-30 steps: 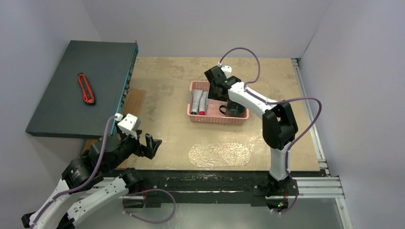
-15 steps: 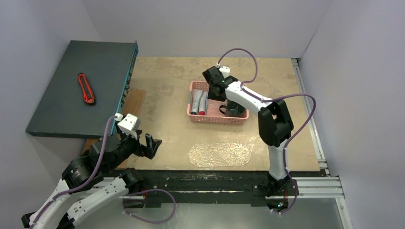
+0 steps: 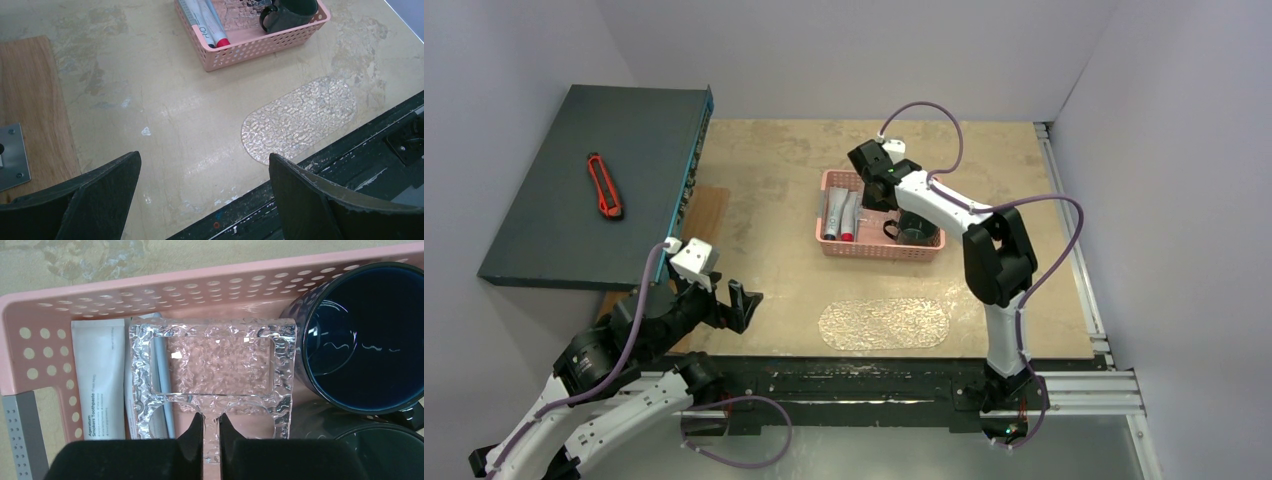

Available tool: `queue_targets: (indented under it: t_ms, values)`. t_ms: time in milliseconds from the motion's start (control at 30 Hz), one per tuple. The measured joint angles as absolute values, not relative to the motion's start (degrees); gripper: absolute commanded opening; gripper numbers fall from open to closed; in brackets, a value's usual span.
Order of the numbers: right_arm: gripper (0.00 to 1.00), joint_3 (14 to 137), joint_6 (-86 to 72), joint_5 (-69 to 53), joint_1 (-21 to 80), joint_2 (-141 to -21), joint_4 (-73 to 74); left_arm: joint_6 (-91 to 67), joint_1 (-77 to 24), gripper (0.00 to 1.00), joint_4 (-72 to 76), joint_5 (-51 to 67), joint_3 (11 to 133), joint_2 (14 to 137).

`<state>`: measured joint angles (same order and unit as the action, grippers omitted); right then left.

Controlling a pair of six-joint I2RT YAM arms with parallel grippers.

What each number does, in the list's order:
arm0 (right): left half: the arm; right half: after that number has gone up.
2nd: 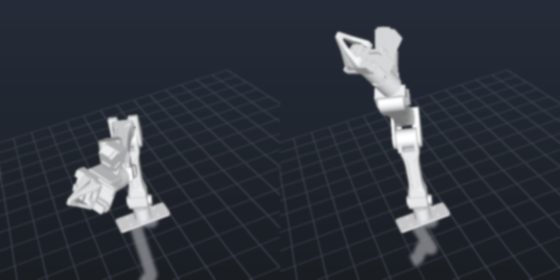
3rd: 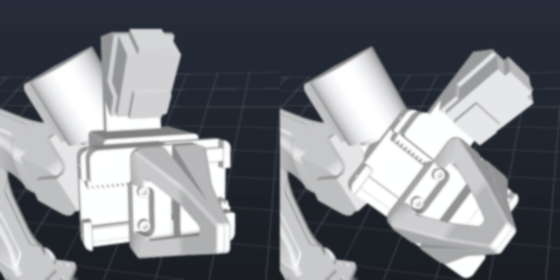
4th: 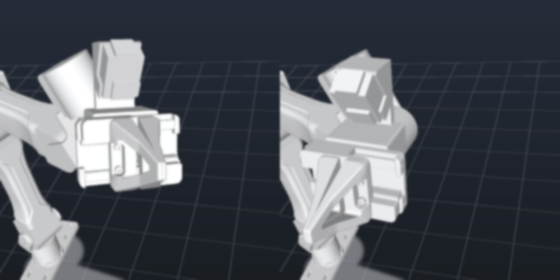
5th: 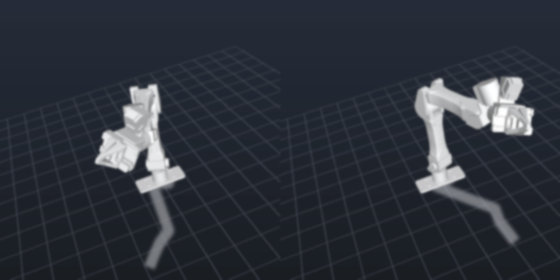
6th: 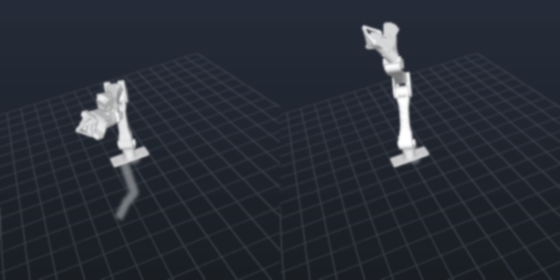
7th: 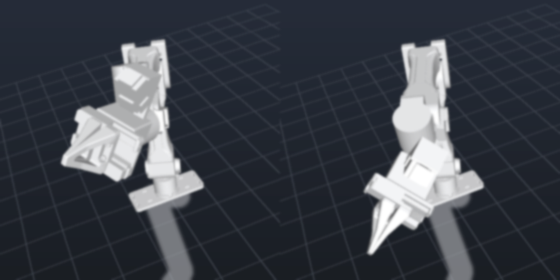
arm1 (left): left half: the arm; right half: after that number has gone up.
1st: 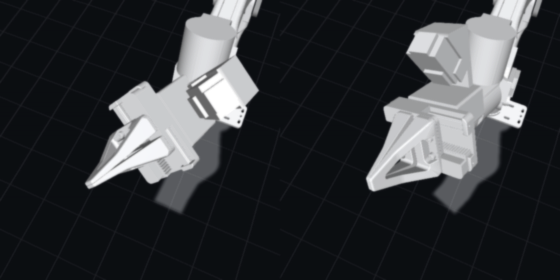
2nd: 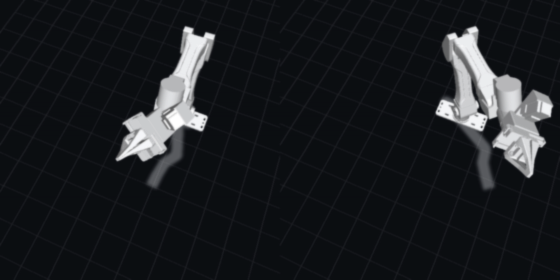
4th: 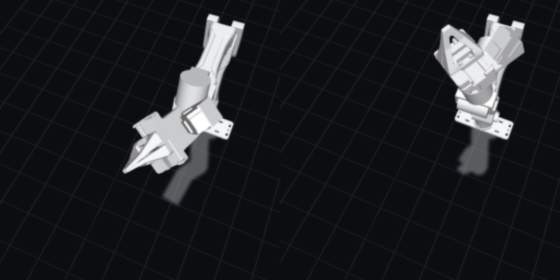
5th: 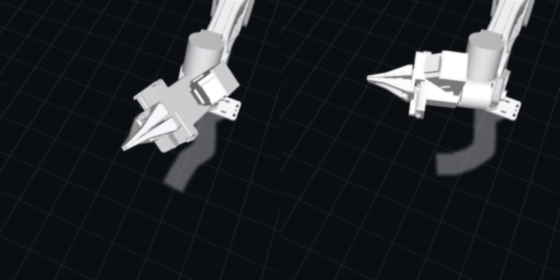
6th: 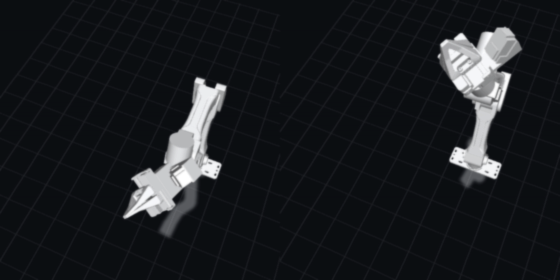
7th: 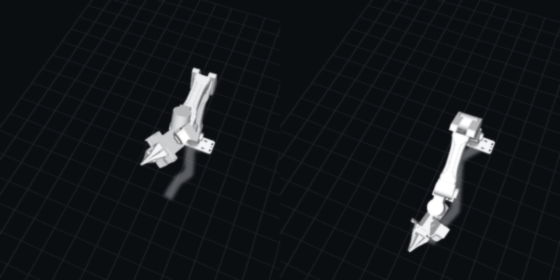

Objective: Prepare toiletry sets of a toothbrush and toothpaste on the tray

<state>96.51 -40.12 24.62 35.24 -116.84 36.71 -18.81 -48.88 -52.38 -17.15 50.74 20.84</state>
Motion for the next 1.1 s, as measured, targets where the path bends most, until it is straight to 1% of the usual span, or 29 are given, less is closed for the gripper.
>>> queue_targets:
  t_ms: [400,767,1100]
  values:
    - [0.00,96.51,-38.57,25.91,35.27,-115.83,36.71,-18.81,-48.88,0.99,-52.38,-17.17,50.74,21.15]
    - [0.00,96.51,-36.27,27.22,35.29,-107.72,36.69,-18.81,-48.88,0.99,-52.38,-17.19,50.74,21.39]
    - [0.00,96.51,-34.59,28.71,36.64,-104.86,39.05,-18.81,-48.88,0.99,-52.38,-17.39,50.74,21.43]
